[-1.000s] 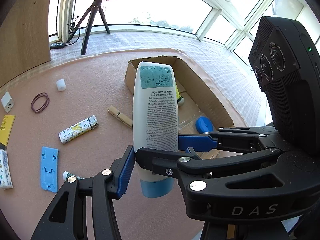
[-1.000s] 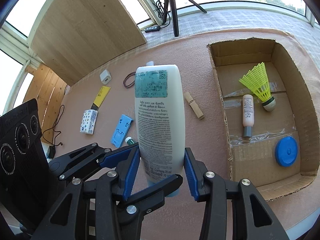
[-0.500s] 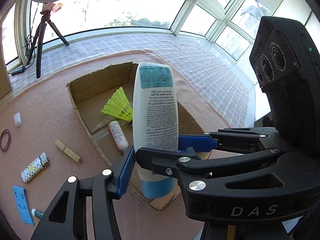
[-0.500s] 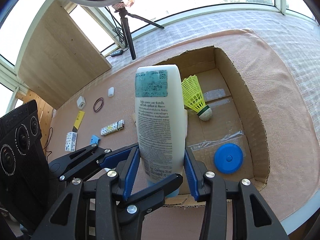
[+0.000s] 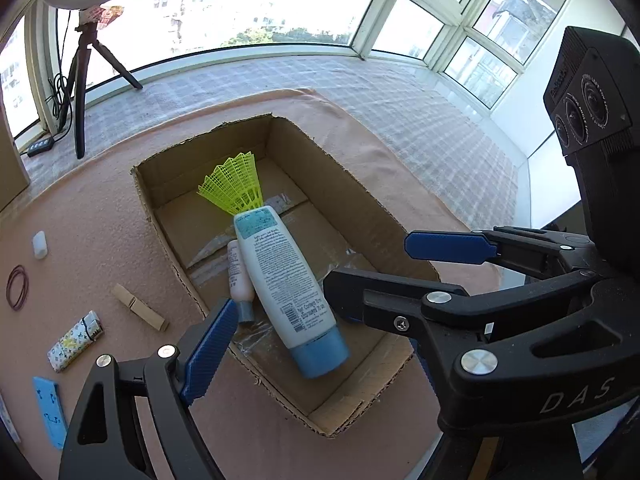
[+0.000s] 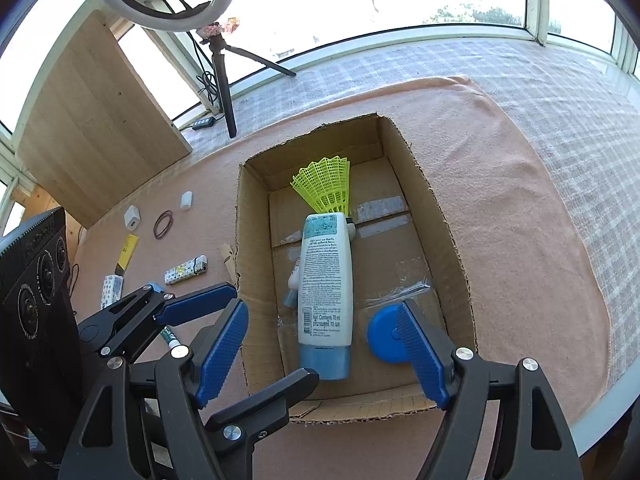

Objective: Organize objects
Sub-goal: 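Lower the tube into the cardboard box and open the right tool, then grasp the blue phone stand with the left tool while the right tool grasps the green glue stick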

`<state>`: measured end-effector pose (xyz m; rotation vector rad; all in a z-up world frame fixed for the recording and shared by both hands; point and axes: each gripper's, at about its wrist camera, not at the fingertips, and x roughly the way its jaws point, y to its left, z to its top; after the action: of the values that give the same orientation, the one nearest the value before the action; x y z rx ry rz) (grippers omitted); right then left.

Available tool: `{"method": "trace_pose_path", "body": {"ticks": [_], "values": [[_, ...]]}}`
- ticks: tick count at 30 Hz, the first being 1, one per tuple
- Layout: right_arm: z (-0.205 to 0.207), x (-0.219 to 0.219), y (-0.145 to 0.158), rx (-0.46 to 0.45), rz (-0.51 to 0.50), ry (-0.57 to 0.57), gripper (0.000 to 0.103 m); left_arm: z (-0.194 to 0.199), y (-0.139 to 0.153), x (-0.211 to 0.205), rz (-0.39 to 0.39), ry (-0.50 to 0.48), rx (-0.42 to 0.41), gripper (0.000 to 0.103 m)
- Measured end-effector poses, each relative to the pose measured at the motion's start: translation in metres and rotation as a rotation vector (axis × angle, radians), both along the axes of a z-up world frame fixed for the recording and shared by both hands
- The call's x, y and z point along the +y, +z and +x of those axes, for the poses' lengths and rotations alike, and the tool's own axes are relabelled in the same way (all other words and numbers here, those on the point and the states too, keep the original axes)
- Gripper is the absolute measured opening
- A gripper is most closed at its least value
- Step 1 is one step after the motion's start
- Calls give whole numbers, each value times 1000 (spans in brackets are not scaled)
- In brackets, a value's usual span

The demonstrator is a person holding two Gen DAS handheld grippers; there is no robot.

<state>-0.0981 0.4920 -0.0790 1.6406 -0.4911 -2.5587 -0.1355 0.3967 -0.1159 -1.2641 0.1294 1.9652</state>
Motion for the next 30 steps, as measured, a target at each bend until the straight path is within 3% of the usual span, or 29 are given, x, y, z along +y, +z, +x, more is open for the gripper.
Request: {"method": "trace_pose_path", "body": {"ticks": [15,23,30], "values": [[5,-11,8,44,-9,-9,73,-1,5,-37,-32,51,23,87],[9,-44,12,82,20,34,73,-11,-1,-100,-71,152,18,87],[16,-90,13,119,112,120,73,-27,-10,-171,-107,269,9,87]]}}
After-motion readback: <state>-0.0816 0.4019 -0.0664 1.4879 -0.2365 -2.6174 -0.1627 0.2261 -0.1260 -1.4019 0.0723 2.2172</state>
